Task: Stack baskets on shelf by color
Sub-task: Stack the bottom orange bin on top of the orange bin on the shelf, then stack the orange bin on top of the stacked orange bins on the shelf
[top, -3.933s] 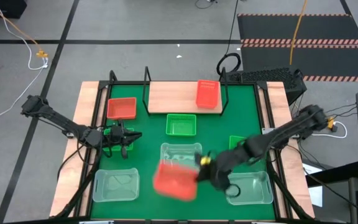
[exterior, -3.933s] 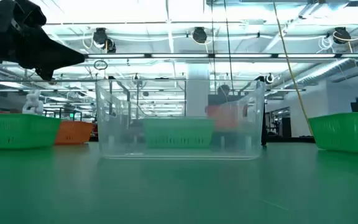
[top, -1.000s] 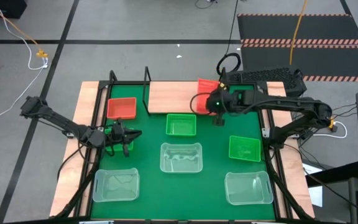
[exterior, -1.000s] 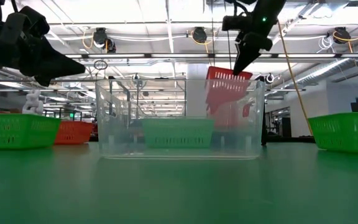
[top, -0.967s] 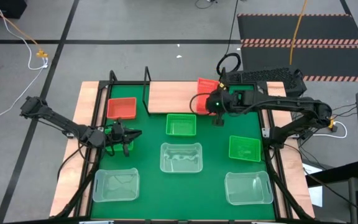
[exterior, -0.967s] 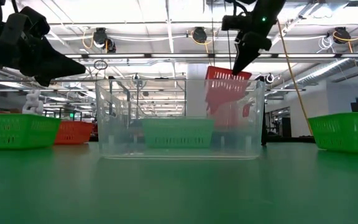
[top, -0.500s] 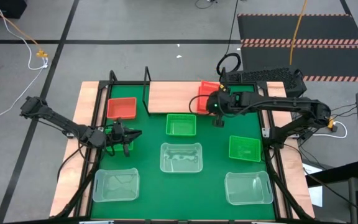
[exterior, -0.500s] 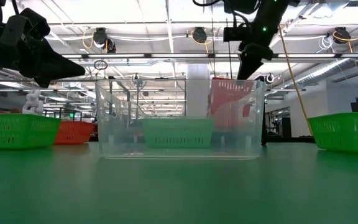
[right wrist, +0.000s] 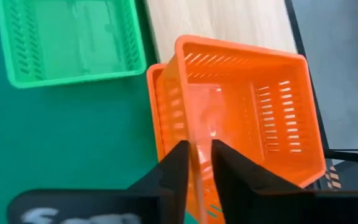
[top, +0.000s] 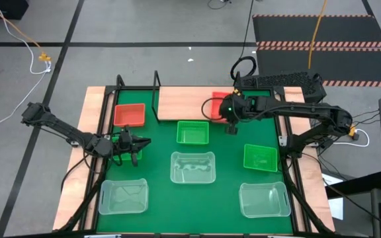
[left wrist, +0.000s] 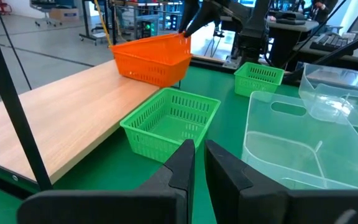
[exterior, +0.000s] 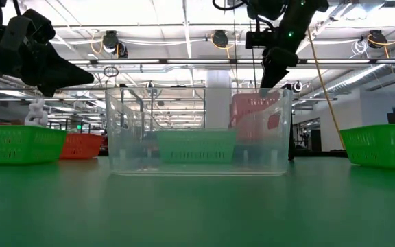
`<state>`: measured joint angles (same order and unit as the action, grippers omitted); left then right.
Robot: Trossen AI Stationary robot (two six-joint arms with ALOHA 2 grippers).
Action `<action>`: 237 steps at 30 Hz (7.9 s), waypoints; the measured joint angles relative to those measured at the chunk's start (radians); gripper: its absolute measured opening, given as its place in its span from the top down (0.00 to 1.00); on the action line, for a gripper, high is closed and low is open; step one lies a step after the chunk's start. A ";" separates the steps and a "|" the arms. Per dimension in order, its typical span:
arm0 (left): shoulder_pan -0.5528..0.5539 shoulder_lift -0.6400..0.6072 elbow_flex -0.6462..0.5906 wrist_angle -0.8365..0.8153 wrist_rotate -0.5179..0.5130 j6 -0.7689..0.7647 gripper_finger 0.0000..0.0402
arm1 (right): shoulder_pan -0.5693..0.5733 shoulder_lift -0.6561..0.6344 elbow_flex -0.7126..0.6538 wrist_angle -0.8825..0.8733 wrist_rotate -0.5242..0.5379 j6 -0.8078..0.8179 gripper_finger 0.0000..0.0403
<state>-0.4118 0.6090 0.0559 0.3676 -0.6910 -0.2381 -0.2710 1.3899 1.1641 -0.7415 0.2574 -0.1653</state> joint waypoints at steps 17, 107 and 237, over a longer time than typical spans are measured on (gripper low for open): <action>0.000 0.000 0.000 -0.002 0.002 -0.010 0.91 | 0.107 -0.012 0.000 0.097 -0.011 -0.162 0.62; 0.160 0.072 0.737 -1.183 -0.296 -0.210 0.91 | 0.190 1.141 1.108 0.763 -0.028 -0.406 0.50; 0.137 0.527 1.288 -1.581 0.300 0.205 0.99 | 0.251 -0.105 -0.349 1.187 -0.443 -0.157 0.52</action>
<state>-0.2749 1.1361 1.3442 -1.2133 -0.3906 -0.0330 -0.0200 1.2850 0.8152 0.4451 -0.1860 -0.3222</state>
